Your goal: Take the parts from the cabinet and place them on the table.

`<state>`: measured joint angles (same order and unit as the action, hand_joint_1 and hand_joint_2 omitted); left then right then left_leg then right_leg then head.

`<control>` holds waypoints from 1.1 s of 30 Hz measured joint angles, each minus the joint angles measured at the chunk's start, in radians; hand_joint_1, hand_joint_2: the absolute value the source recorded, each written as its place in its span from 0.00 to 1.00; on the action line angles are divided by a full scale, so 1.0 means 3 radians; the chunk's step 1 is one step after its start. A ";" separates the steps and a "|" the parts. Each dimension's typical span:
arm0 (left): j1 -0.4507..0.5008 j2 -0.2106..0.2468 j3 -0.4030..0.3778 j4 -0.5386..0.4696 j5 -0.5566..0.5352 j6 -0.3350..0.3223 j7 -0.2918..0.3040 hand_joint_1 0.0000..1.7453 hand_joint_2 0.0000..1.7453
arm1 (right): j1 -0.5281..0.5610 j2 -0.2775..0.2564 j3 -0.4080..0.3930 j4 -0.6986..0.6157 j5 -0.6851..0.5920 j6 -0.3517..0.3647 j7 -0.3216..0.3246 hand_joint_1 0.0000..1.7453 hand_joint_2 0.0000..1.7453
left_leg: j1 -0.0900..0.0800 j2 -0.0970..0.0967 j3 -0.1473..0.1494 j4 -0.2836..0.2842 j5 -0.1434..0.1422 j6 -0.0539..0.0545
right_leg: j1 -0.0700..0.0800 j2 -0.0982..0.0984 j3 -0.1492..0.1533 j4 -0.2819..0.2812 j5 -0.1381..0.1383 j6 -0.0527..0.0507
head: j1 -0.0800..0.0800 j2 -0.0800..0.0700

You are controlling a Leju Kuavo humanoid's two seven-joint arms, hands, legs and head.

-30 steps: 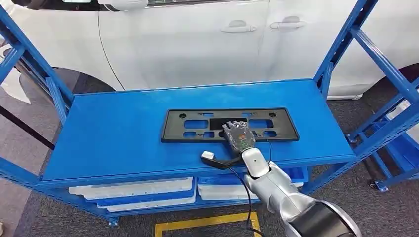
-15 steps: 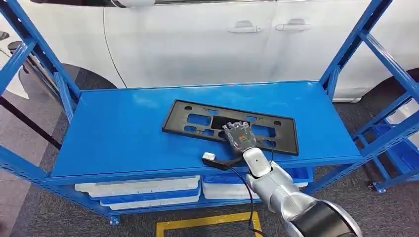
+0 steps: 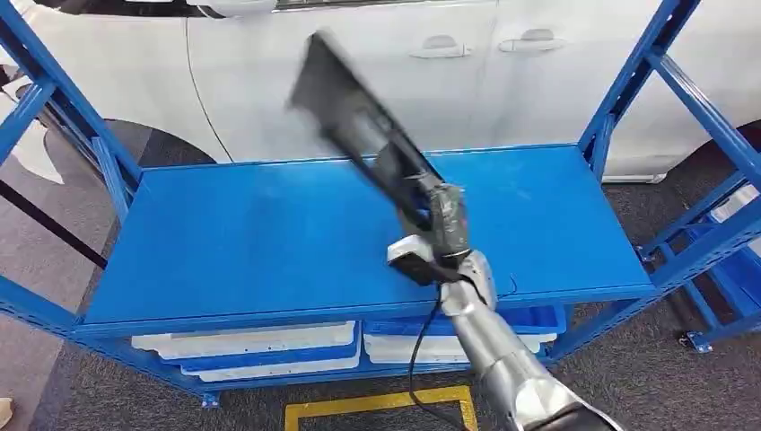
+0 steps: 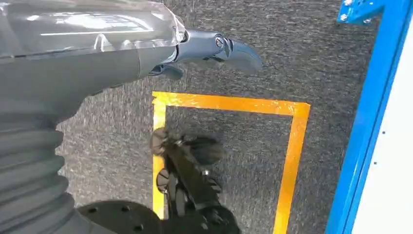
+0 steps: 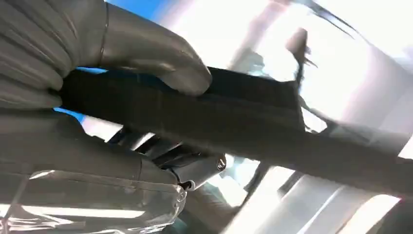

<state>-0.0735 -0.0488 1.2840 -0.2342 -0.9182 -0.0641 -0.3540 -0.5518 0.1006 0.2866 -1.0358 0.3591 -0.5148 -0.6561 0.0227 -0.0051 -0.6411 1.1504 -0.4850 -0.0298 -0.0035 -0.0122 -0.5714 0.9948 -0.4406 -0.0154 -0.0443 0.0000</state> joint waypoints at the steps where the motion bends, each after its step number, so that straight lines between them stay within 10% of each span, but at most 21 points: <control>1: 0.0005 0.0003 0.0000 0.0000 0.0000 -0.0010 -0.0009 0.00 1.00 | 0.0093 -0.0118 0.0057 -0.0465 -0.0521 0.0252 0.0000 1.00 1.00 | 0.0014 0.0000 0.0165 -0.0325 0.0144 -0.0006 | -0.0004 -0.0012 -0.0012 0.0038 -0.0027 0.0017 | 0.0001 0.0000; 8: -0.0025 -0.0001 0.0003 0.0000 0.0043 -0.0058 -0.0075 0.00 1.00 | 0.0641 -0.0365 0.0194 -0.2529 -0.1379 0.1956 -0.0003 1.00 1.00 | -0.0002 -0.0006 0.0217 -0.0471 0.0123 0.0151 | -0.0013 0.0037 -0.0094 0.0179 -0.0137 0.0140 | 0.0001 0.0000; 12: -0.0024 -0.0005 0.0023 0.0000 0.0101 -0.0061 -0.0103 0.00 1.00 | 0.0873 -0.0305 0.0164 -0.2910 -0.2002 0.3092 0.0047 1.00 1.00 | -0.0004 -0.0003 0.0222 -0.0470 0.0114 0.0175 | -0.0028 0.0037 -0.0545 0.1070 -0.0512 0.0159 | 0.0001 0.0000; 14: -0.0020 -0.0014 0.0051 0.0000 0.0139 -0.0052 -0.0107 0.00 1.00 | 0.0985 -0.0296 0.0267 -0.2862 -0.2379 0.3512 0.0178 1.00 1.00 | -0.0004 -0.0005 0.0233 -0.0467 0.0106 0.0168 | -0.0041 0.0036 -0.0494 0.0920 -0.0335 0.0152 | 0.0001 0.0000; 17: -0.0030 -0.0031 0.0081 0.0000 0.0150 -0.0030 -0.0107 0.00 1.00 | 0.1047 -0.0292 0.0464 -0.2760 -0.2424 0.3632 0.0131 1.00 1.00 | -0.0005 -0.0006 0.0251 -0.0462 0.0089 0.0137 | -0.0038 0.0037 -0.0089 0.0099 -0.0030 0.0112 | 0.0001 0.0000; 23: -0.0028 -0.0041 0.0099 0.0000 0.0153 -0.0019 -0.0107 0.00 1.00 | 0.1138 -0.0293 0.0623 -0.2680 -0.2395 0.3641 0.0062 1.00 1.00 | -0.0006 -0.0003 0.0246 -0.0411 0.0013 0.0014 | -0.0026 0.0035 -0.0063 0.0039 0.0010 -0.0005 | 0.0001 0.0000; 26: -0.0028 -0.0043 0.0109 0.0000 0.0158 0.0018 -0.0107 0.00 1.00 | 0.1171 -0.0298 0.0674 -0.2650 -0.2285 0.3616 0.0046 1.00 1.00 | -0.0005 -0.0003 -0.0053 0.0292 -0.0401 -0.0011 | -0.0009 0.0032 -0.0079 0.0040 0.0019 -0.0030 | 0.0001 0.0000; 28: -0.0017 -0.0043 0.0111 0.0000 0.0150 0.0051 -0.0097 0.00 1.00 | 0.1201 -0.0314 0.0730 -0.2582 -0.2210 0.3609 0.0017 1.00 1.00 | -0.0006 -0.0003 -0.0168 0.0572 -0.0458 -0.0010 | 0.0008 0.0034 -0.0095 0.0046 0.0026 -0.0040 | 0.0001 0.0000; 32: -0.0029 -0.0037 0.0109 0.0000 0.0117 0.0062 -0.0055 0.00 1.00 | 0.1183 -0.0333 0.0826 -0.2506 -0.2236 0.3532 0.0039 1.00 1.00 | -0.0022 -0.0003 0.0352 -0.0387 -0.0004 0.0070 | 0.0029 0.0035 -0.0101 0.0075 0.0029 -0.0040 | 0.0001 0.0000; 33: -0.0039 -0.0029 0.0109 0.0000 0.0113 0.0061 -0.0009 0.00 1.00 | 0.1180 -0.0334 0.0836 -0.2506 -0.2245 0.3471 0.0052 1.00 1.00 | -0.0045 0.0002 0.0370 -0.0458 -0.0024 0.0078 | 0.0052 0.0035 -0.0112 0.0087 0.0035 -0.0020 | 0.0001 0.0000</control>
<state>-0.0853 -0.0576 1.3169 -0.2342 -0.8843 -0.0458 -0.3567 -0.1977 0.0004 0.5375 -1.7876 -0.3143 0.5266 -0.6405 0.0091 -0.0044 -0.5301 1.0129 -0.4921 -0.0063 0.0122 -0.0017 -0.6049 1.0211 -0.4302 -0.0215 -0.0439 0.0000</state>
